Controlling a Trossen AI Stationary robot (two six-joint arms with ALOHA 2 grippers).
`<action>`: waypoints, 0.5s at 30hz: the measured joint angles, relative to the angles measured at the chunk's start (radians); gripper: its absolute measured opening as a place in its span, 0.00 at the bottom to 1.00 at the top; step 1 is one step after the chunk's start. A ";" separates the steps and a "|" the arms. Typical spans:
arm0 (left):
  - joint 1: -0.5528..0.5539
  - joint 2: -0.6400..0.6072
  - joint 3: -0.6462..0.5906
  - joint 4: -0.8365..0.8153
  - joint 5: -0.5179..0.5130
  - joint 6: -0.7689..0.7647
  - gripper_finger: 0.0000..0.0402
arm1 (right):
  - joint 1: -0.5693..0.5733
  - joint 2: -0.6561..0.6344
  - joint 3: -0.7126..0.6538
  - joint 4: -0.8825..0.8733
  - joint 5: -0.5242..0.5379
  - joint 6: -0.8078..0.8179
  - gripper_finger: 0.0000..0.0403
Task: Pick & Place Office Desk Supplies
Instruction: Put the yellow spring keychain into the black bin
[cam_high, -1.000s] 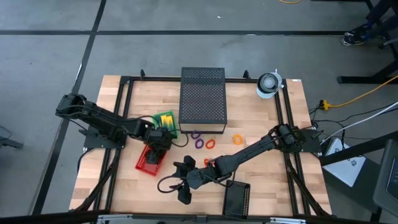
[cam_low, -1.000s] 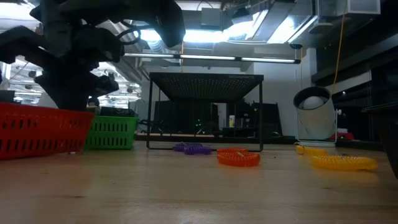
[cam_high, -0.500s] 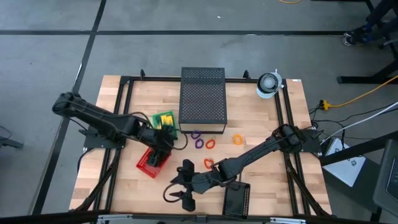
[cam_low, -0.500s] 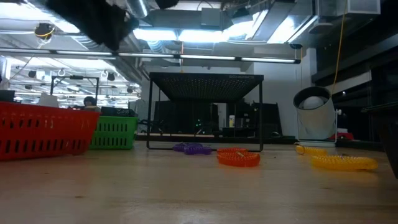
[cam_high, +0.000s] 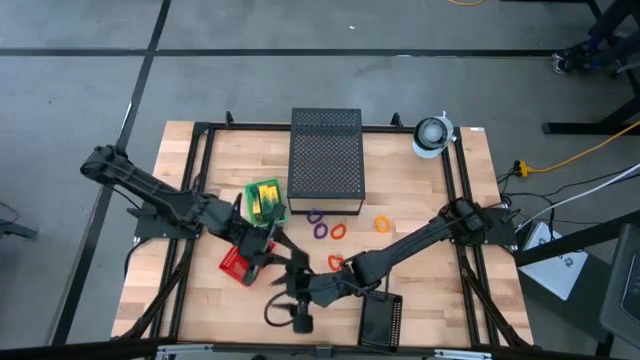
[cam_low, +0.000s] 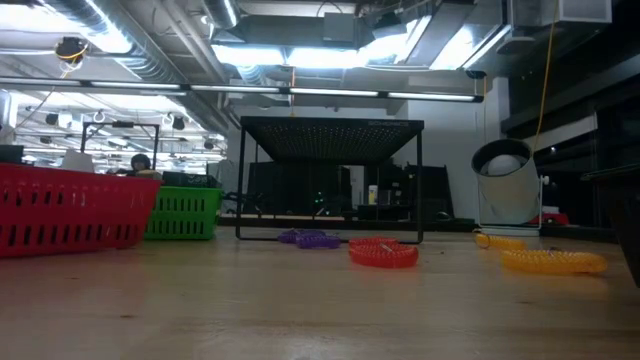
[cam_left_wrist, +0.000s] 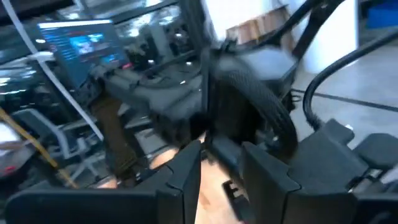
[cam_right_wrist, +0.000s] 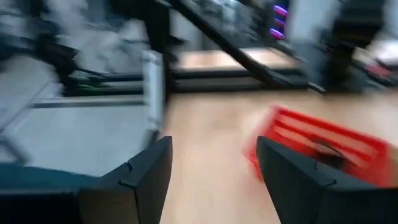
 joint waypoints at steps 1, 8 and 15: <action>0.007 -0.002 -0.027 0.020 -0.020 -0.004 0.28 | 0.000 -0.012 0.000 -0.044 0.037 0.027 0.57; 0.033 -0.090 -0.349 0.061 -0.149 -0.176 0.27 | 0.085 -0.167 0.000 -0.365 0.283 0.035 0.53; -0.014 -0.273 -0.678 0.345 -0.242 -0.269 0.27 | 0.260 -0.284 0.001 -0.680 0.740 0.142 0.54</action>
